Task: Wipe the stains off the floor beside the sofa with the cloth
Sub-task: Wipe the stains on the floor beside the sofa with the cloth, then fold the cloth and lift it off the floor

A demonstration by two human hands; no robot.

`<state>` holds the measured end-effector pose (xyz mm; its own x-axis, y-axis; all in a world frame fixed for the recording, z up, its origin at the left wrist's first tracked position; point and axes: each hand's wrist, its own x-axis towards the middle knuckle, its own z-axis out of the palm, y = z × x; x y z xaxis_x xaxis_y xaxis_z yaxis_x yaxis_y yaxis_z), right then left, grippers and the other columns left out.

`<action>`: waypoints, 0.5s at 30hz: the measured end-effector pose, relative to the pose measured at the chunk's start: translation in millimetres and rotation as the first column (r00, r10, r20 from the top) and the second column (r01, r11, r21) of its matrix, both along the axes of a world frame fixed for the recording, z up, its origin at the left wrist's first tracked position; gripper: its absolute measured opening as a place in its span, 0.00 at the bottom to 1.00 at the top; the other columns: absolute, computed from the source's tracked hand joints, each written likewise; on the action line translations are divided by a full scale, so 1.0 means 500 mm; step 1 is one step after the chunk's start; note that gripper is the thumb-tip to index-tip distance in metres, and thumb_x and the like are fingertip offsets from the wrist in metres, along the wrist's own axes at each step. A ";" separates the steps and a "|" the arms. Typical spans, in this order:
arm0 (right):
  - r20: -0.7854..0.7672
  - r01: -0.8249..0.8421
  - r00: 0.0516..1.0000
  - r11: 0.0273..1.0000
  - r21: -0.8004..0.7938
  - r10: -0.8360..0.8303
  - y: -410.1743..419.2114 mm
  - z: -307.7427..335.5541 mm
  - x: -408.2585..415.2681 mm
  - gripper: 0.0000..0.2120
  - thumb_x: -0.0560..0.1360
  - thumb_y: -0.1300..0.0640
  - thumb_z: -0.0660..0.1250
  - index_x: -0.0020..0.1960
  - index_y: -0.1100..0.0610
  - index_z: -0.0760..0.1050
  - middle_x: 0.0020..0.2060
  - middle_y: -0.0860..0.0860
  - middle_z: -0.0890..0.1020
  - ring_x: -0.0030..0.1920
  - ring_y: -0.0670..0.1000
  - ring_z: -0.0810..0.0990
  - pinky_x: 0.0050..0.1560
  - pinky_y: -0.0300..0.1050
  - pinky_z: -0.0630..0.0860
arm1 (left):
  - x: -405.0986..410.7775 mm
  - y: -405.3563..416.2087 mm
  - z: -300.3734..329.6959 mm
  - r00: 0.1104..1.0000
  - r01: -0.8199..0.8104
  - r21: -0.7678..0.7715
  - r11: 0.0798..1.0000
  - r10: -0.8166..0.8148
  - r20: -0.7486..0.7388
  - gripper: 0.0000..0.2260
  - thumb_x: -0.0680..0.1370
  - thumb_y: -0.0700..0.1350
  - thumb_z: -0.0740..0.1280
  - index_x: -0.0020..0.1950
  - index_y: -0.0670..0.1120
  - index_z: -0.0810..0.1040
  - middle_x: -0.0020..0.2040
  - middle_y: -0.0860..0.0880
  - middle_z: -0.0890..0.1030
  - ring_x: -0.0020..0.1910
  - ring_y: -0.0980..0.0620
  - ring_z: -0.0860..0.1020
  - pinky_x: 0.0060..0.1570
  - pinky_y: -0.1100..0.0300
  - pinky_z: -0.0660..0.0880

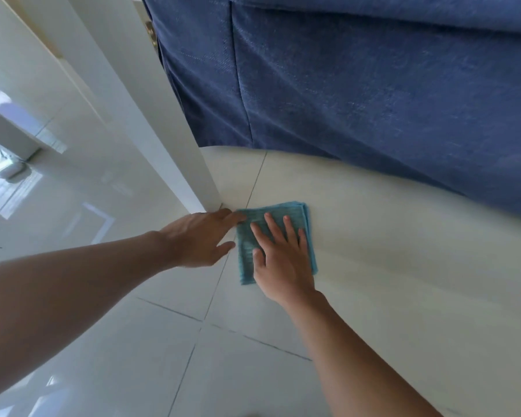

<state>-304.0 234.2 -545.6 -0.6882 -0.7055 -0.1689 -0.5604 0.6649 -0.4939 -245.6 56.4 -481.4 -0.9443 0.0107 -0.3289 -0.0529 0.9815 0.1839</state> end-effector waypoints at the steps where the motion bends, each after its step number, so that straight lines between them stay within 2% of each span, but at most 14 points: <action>1: 0.018 0.050 0.999 0.994 -0.098 -0.048 0.006 0.011 -0.012 0.25 0.82 0.54 0.56 0.78 0.49 0.63 0.80 0.50 0.59 0.80 0.56 0.53 0.79 0.56 0.49 | -0.017 0.010 -0.004 1.000 -0.028 0.039 0.999 0.028 -0.013 0.26 0.80 0.51 0.65 0.76 0.48 0.62 0.64 0.47 0.75 0.56 0.45 0.80 0.56 0.50 0.77; 2: 0.014 0.109 0.994 0.978 -0.176 -0.108 0.011 0.018 -0.031 0.24 0.80 0.59 0.58 0.76 0.52 0.67 0.78 0.51 0.63 0.78 0.56 0.60 0.77 0.55 0.58 | -0.033 0.019 -0.008 0.998 -0.060 0.062 0.996 0.061 -0.014 0.26 0.80 0.50 0.65 0.75 0.47 0.62 0.63 0.46 0.75 0.55 0.44 0.80 0.55 0.49 0.77; 4: -0.038 0.174 0.982 0.969 -0.176 -0.183 0.019 0.034 -0.077 0.28 0.77 0.63 0.62 0.76 0.53 0.65 0.79 0.49 0.60 0.72 0.56 0.64 0.72 0.52 0.66 | -0.062 0.034 -0.016 0.994 -0.113 0.048 0.992 0.113 0.009 0.26 0.80 0.49 0.64 0.75 0.46 0.61 0.66 0.45 0.70 0.56 0.39 0.79 0.56 0.45 0.77; 6: -0.056 0.163 0.985 0.986 -0.017 -0.164 0.023 0.043 -0.122 0.33 0.77 0.63 0.62 0.79 0.49 0.57 0.80 0.45 0.56 0.66 0.56 0.62 0.67 0.50 0.66 | -0.086 0.047 -0.022 0.987 -0.156 0.028 0.987 0.156 0.029 0.26 0.81 0.48 0.63 0.76 0.45 0.58 0.71 0.43 0.63 0.57 0.36 0.79 0.57 0.43 0.76; 8: -0.074 0.091 0.994 0.990 0.105 -0.083 0.017 0.043 -0.153 0.33 0.78 0.61 0.61 0.80 0.47 0.55 0.76 0.44 0.63 0.63 0.57 0.64 0.62 0.51 0.65 | -0.109 0.058 -0.024 0.981 -0.195 0.024 0.981 0.194 0.019 0.24 0.81 0.46 0.62 0.75 0.43 0.60 0.71 0.41 0.64 0.56 0.35 0.79 0.56 0.44 0.76; 11: -0.123 0.059 0.992 0.981 0.183 -0.036 0.002 0.039 -0.173 0.24 0.76 0.59 0.63 0.71 0.49 0.67 0.63 0.51 0.73 0.59 0.57 0.65 0.56 0.52 0.65 | -0.138 0.055 -0.029 0.963 -0.259 -0.068 0.963 0.263 0.061 0.17 0.79 0.44 0.63 0.66 0.41 0.67 0.57 0.42 0.74 0.54 0.40 0.78 0.48 0.51 0.74; 13: -0.076 0.087 0.994 0.975 0.204 -0.073 0.000 0.046 -0.180 0.15 0.76 0.58 0.63 0.63 0.51 0.73 0.58 0.53 0.74 0.59 0.57 0.66 0.56 0.51 0.65 | -0.147 0.049 -0.026 0.947 -0.270 -0.134 0.953 0.288 0.139 0.15 0.77 0.43 0.65 0.62 0.41 0.72 0.55 0.43 0.75 0.54 0.43 0.77 0.46 0.54 0.72; 15: 0.032 0.087 0.995 0.984 0.153 -0.093 0.009 0.054 -0.188 0.09 0.77 0.56 0.64 0.56 0.52 0.77 0.55 0.52 0.73 0.58 0.56 0.66 0.56 0.50 0.66 | -0.149 0.050 -0.022 0.934 -0.276 -0.143 0.950 0.300 0.194 0.14 0.76 0.42 0.65 0.61 0.42 0.75 0.55 0.44 0.73 0.54 0.43 0.76 0.45 0.55 0.73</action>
